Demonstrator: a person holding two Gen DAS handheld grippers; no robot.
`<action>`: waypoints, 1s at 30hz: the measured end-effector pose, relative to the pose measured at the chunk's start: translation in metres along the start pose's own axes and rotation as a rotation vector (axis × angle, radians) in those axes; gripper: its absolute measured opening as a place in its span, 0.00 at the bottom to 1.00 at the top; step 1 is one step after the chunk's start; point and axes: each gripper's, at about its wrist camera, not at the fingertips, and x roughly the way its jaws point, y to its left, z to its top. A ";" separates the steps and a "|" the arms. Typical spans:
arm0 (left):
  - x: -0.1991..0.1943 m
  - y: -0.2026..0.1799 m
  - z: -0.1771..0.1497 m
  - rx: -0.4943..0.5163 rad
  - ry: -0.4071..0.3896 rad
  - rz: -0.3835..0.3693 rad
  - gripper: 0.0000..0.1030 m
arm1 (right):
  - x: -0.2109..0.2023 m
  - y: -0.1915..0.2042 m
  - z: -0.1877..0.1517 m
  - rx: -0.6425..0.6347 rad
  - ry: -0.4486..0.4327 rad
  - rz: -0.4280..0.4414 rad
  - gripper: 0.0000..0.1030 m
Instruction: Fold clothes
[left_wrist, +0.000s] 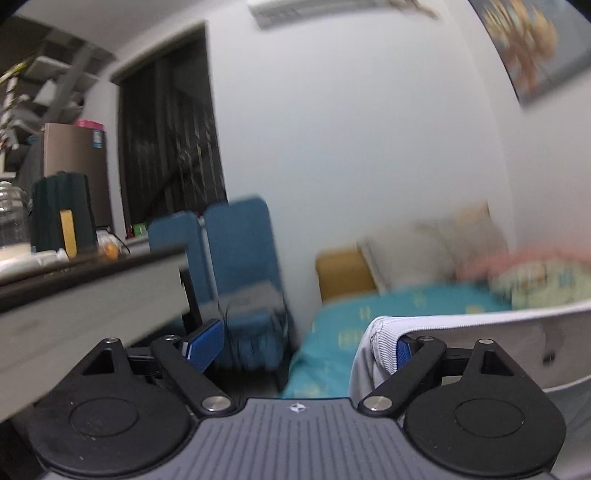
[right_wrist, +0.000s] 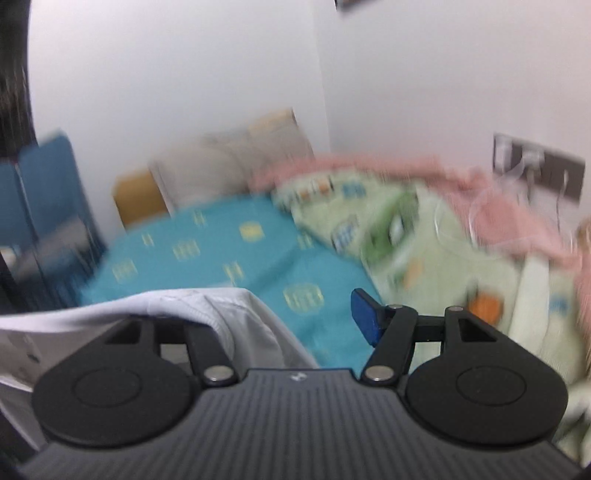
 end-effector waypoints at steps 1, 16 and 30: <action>-0.003 0.005 0.023 -0.007 -0.037 0.012 0.87 | -0.011 0.005 0.020 -0.007 -0.036 0.016 0.62; -0.178 0.081 0.271 -0.126 -0.286 -0.027 0.85 | -0.260 0.007 0.207 -0.065 -0.445 0.101 0.61; -0.171 0.078 0.299 -0.115 -0.117 -0.122 0.86 | -0.280 0.008 0.236 -0.050 -0.351 0.131 0.63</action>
